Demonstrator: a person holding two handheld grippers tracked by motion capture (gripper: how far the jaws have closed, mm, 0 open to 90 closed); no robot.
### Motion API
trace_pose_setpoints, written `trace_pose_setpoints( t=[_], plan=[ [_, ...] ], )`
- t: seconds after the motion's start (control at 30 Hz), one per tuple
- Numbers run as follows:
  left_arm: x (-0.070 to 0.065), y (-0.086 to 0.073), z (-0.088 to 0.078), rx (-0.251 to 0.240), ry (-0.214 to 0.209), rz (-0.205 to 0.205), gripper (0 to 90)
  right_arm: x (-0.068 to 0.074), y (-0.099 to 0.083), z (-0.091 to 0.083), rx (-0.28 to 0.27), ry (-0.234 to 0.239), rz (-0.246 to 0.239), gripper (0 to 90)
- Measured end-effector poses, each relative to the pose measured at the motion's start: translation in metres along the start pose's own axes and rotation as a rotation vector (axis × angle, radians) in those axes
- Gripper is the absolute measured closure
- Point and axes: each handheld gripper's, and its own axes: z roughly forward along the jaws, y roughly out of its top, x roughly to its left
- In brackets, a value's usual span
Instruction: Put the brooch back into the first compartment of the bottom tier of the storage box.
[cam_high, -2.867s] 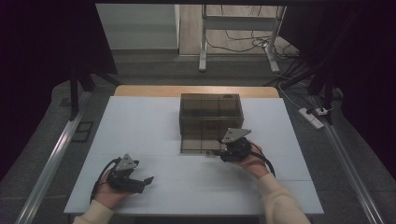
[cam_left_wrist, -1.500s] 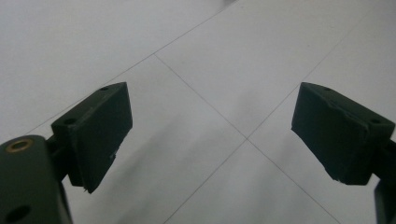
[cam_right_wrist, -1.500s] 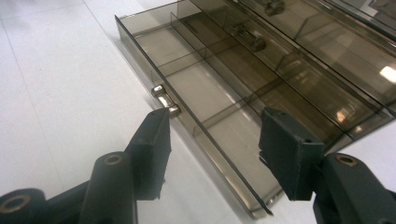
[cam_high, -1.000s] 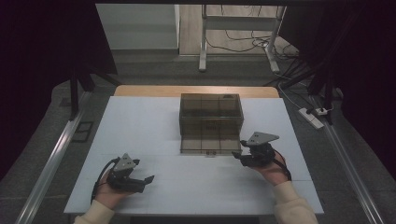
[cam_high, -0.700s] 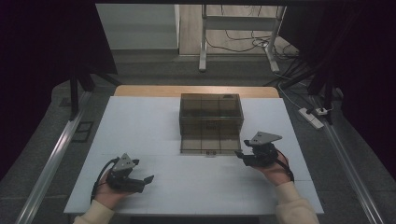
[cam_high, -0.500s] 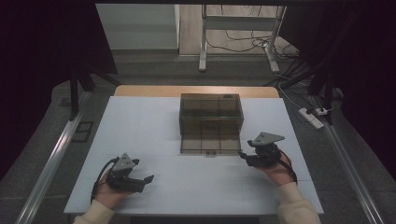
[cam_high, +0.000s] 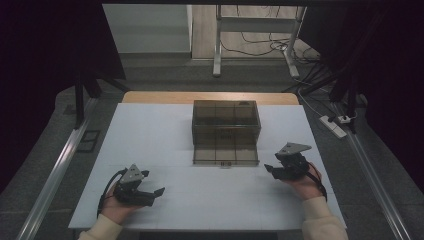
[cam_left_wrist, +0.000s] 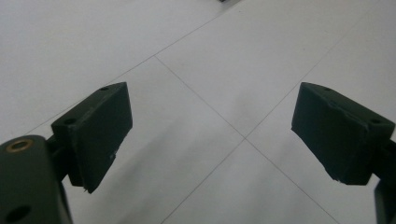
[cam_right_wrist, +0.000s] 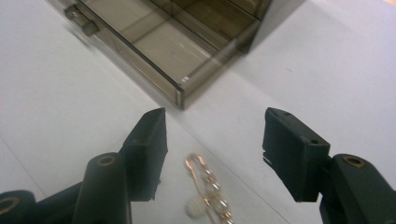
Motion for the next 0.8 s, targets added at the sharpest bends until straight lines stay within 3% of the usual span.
trace_pose_setpoints(
  t=[0.27, 0.8],
  plan=[
    [-0.001, 0.000, 0.001, 0.007, 0.003, 0.002, 12.1, -0.010, -0.007, 0.001, 0.045, 0.019, 0.026, 39.6],
    [-0.001, -0.001, 0.001, 0.014, -0.001, 0.009, 12.1, -0.010, -0.013, 0.014, 0.154, 0.063, 0.030, 41.0]
  ],
)
